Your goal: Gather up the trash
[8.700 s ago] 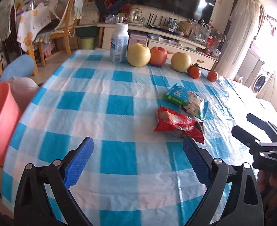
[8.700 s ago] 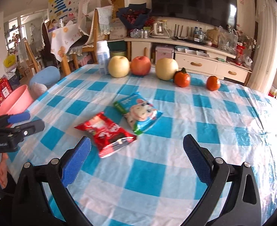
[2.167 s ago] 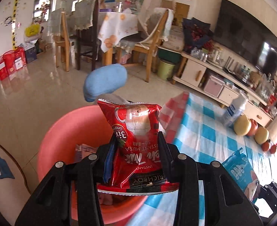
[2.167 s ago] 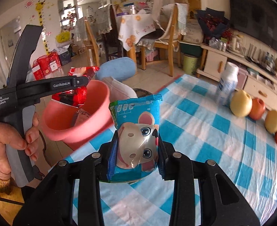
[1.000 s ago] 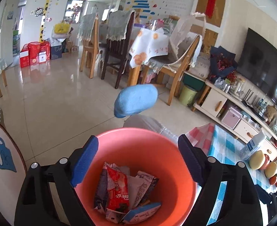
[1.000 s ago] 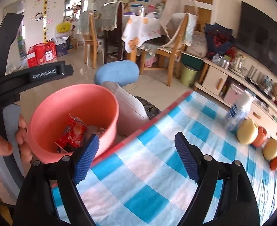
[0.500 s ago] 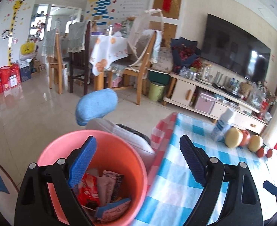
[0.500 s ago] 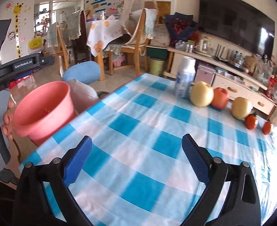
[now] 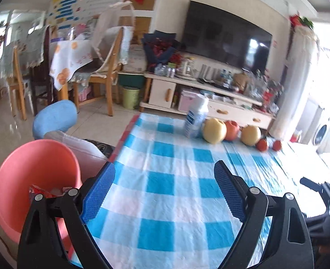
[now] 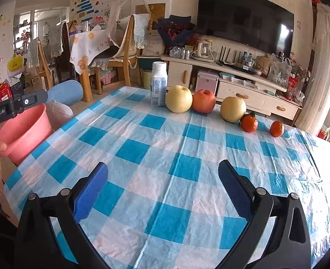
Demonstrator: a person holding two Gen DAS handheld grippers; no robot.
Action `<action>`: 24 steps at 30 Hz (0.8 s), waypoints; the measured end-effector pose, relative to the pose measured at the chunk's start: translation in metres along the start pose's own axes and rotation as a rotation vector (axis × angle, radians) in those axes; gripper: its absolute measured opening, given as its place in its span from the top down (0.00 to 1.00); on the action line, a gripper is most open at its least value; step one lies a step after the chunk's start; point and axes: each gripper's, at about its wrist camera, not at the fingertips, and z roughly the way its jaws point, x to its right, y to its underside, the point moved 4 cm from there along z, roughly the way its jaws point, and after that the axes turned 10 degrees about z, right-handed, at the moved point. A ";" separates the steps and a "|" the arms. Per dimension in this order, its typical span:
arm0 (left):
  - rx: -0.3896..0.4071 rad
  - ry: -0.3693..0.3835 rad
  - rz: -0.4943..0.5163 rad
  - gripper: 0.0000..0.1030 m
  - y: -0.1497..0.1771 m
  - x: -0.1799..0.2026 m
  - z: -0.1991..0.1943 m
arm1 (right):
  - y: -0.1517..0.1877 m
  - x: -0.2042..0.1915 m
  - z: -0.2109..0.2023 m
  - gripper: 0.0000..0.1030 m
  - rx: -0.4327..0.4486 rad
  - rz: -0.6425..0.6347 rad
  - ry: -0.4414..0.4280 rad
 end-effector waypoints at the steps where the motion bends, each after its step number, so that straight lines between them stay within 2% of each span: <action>1: -0.001 0.009 0.028 0.13 0.003 0.013 -0.003 | 0.001 0.004 -0.001 0.04 0.001 0.003 0.005; 8: -0.024 0.032 0.099 0.13 0.017 0.064 -0.017 | 0.006 0.036 -0.008 0.04 0.009 0.003 0.023; 19: -0.058 -0.072 0.085 0.09 0.015 0.097 -0.036 | 0.008 0.076 -0.034 0.04 0.073 0.001 0.064; 24: -0.042 -0.111 0.100 0.08 0.005 0.116 -0.049 | 0.009 0.090 -0.047 0.04 0.101 0.004 0.078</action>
